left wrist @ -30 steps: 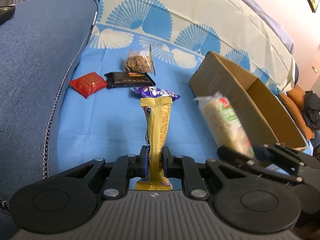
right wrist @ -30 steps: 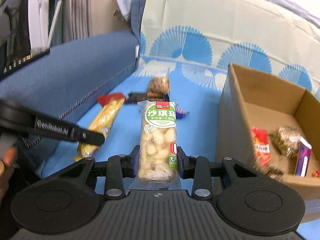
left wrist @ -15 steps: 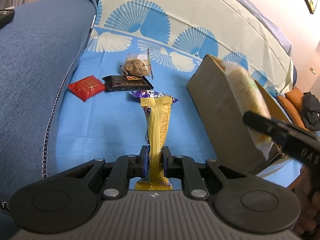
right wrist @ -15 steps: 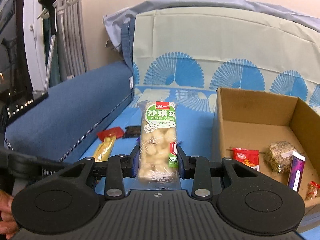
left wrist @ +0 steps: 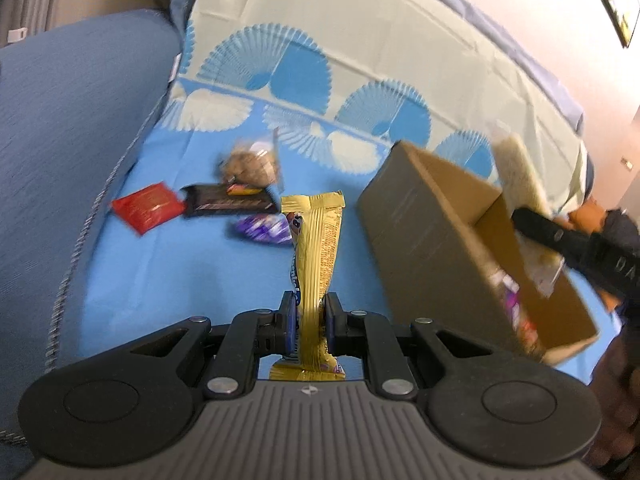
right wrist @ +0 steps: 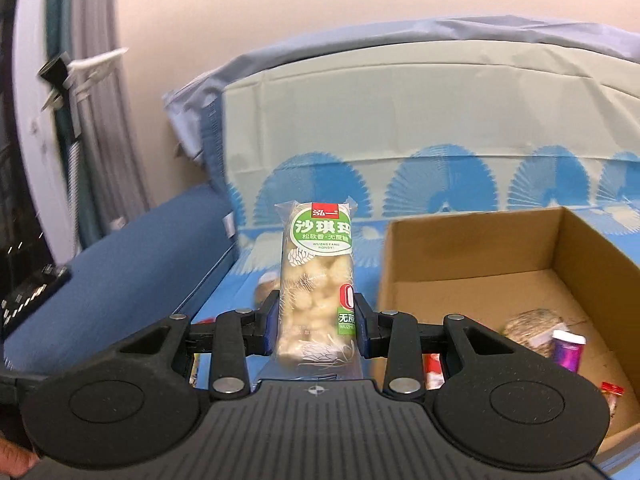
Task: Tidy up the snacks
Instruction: 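Carry the sachima bar over the box with the right tool while the left tool carries the yellow bar, then open both tools over the box to drop the sachima and yellow bars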
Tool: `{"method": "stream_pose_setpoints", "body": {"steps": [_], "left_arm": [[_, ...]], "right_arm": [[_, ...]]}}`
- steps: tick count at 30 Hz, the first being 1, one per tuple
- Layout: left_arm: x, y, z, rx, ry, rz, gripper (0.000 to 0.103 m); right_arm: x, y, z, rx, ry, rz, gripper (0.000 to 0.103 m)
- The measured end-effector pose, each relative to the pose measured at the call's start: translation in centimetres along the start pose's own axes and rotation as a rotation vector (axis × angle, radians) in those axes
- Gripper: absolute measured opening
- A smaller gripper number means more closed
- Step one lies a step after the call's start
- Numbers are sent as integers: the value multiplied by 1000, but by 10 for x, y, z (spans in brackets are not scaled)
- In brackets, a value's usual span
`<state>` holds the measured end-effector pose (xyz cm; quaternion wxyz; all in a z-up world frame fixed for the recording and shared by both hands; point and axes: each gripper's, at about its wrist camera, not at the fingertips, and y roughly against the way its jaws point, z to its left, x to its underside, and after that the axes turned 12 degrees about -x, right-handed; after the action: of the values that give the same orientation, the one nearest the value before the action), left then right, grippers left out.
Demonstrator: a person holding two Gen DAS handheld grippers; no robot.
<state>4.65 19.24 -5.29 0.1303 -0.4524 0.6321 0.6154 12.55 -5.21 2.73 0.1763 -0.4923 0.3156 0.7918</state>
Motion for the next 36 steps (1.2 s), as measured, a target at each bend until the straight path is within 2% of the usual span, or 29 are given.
{"method": "stream_pose_setpoints", "body": {"steps": [9, 18, 24, 28, 30, 31, 32, 34, 36], "left_arm": [[-30, 6, -89, 99, -65, -69, 15], [-57, 5, -184, 164, -154, -90, 15], [-71, 15, -227, 223, -216, -128, 15], [-78, 19, -242, 245, -236, -132, 16], [-81, 20, -244, 268, -229, -126, 24], [-81, 21, -245, 272, -229, -127, 46], [-80, 24, -244, 264, -231, -138, 65], [-73, 31, -238, 252, -238, -168, 72], [-62, 36, -227, 250, -240, -176, 72]], "right_arm": [[-13, 20, -46, 123, -105, -95, 38], [-14, 45, -110, 336, -276, -174, 38], [-9, 53, -127, 386, -317, -193, 38], [-7, 54, -131, 401, -328, -190, 38], [-7, 53, -133, 393, -334, -185, 40], [-7, 52, -133, 388, -336, -176, 42], [-7, 50, -133, 384, -335, -163, 54], [-5, 48, -131, 394, -328, -149, 66], [-4, 47, -131, 405, -321, -139, 66]]}}
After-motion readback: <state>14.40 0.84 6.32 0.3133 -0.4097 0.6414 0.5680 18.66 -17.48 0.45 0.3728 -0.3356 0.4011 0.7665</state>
